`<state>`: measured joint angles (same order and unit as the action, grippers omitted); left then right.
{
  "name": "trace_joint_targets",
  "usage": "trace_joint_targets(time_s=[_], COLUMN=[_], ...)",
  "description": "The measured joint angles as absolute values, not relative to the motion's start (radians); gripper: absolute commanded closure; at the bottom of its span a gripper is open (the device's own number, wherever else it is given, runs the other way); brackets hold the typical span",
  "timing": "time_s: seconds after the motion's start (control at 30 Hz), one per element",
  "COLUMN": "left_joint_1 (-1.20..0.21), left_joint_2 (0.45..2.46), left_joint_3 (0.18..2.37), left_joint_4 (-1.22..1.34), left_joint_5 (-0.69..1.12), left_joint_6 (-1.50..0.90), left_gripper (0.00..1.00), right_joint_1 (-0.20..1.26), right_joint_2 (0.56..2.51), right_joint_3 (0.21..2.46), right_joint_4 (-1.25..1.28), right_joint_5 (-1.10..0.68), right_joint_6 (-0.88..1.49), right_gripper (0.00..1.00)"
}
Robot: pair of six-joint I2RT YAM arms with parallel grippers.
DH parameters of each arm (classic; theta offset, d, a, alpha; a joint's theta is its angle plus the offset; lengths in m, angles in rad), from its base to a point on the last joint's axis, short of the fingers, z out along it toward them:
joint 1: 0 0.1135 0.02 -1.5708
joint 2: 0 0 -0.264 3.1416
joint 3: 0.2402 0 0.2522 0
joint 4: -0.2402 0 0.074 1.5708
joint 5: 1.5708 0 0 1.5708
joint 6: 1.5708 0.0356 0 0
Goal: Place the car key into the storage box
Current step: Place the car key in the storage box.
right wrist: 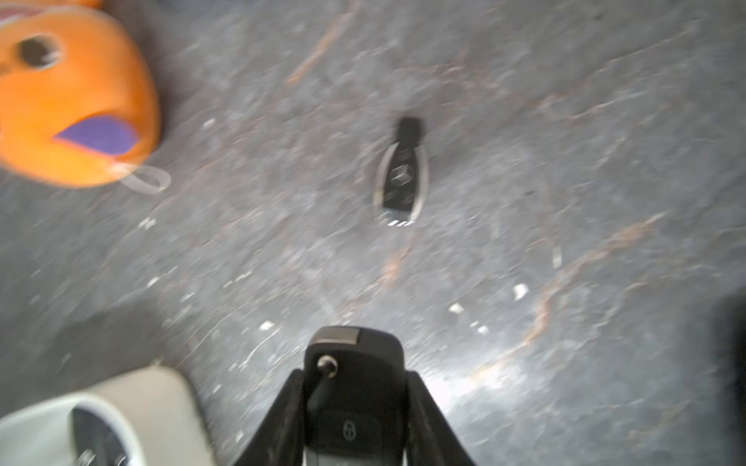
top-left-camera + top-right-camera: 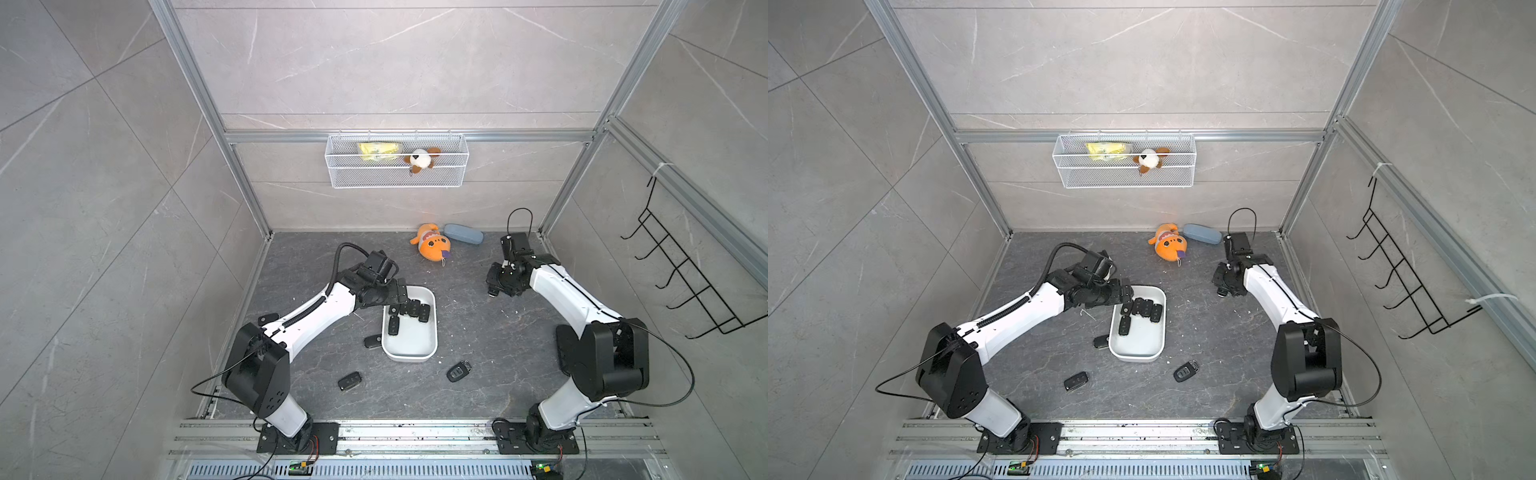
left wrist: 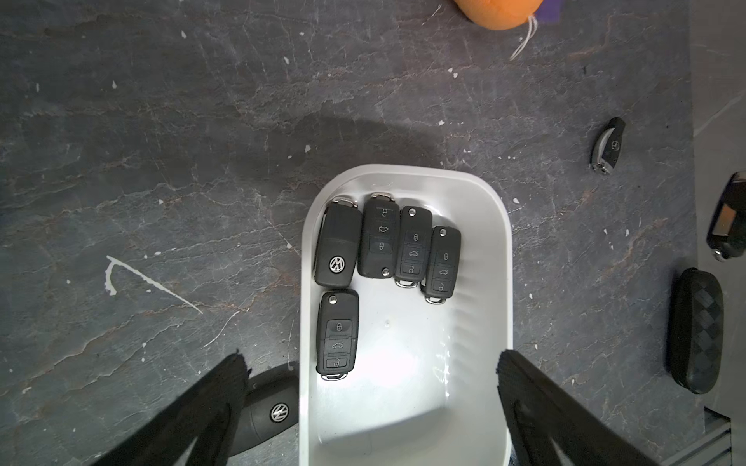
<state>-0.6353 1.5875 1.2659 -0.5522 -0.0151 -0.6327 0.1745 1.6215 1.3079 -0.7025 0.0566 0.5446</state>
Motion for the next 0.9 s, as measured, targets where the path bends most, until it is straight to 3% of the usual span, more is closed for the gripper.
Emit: trace_joint_targets(time_s=[0.3,0.5,0.67,0.9], left_joint_1=[-0.578,-0.545,-0.537,-0.537], left_joint_2=[1.484,1.391,1.318,1.243], left_joint_3=[1.199,1.148,1.110,1.080], left_joint_4=[-0.556,-0.582,-0.613,-0.653], left_joint_5=[-0.026,-0.051,-0.073,-0.083], left_joint_6=[-0.641,-0.656,-0.663,-0.670], left_gripper=[0.00,0.00,0.00,0.00], right_joint_1=[0.522,0.741,0.831,0.845], right_joint_2=[1.590,1.687,1.817,1.932], right_joint_3=[1.274,1.343,1.393,1.399], right_joint_4=[-0.708,-0.693,-0.657,-0.610], right_joint_5=[0.076,0.101,0.100,0.083], right_joint_6=[0.680,0.742,0.773,0.814], right_gripper=[0.69,0.69,0.69,0.69])
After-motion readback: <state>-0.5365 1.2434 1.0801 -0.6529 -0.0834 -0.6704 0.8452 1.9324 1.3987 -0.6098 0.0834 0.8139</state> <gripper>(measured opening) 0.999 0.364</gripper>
